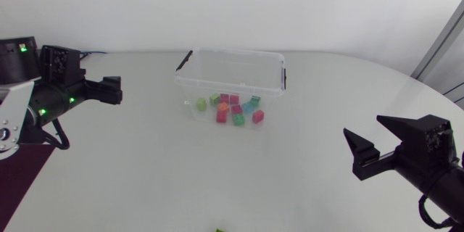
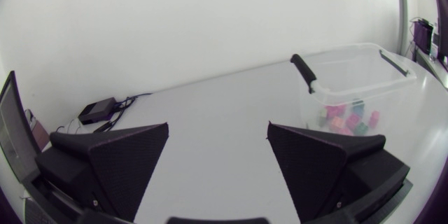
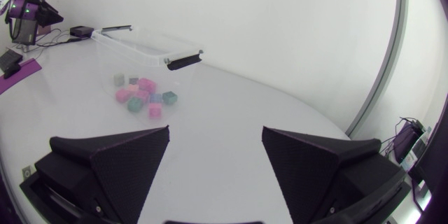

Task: Pick up the duplo bricks and place them in the container

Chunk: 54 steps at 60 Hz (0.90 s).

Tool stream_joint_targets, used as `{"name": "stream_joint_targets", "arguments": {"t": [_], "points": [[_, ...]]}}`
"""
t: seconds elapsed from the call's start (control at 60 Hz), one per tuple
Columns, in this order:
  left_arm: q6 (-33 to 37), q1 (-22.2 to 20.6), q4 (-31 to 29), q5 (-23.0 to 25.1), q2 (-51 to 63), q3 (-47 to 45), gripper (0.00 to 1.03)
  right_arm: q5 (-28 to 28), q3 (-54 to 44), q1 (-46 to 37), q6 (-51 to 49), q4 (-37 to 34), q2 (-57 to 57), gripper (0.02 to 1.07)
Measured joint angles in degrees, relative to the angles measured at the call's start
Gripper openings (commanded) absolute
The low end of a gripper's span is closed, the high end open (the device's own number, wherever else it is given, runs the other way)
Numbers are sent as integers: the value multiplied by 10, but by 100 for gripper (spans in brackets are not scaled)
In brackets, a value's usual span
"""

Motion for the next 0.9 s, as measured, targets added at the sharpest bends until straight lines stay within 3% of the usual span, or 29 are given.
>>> {"name": "stream_joint_targets", "arguments": {"t": [0.217,0.433,0.683,0.9], "points": [[56,-181,-86,55,-49,-31,98,14,0,52,0,-29,0,98],[132,-265,-151,143,-23,-50,99,34,0,78,0,-36,-5,98],[158,-336,-112,146,8,-91,99,80,-40,65,0,-34,-173,98],[187,-403,-144,140,26,-95,99,115,-79,63,0,-31,-267,101]]}}
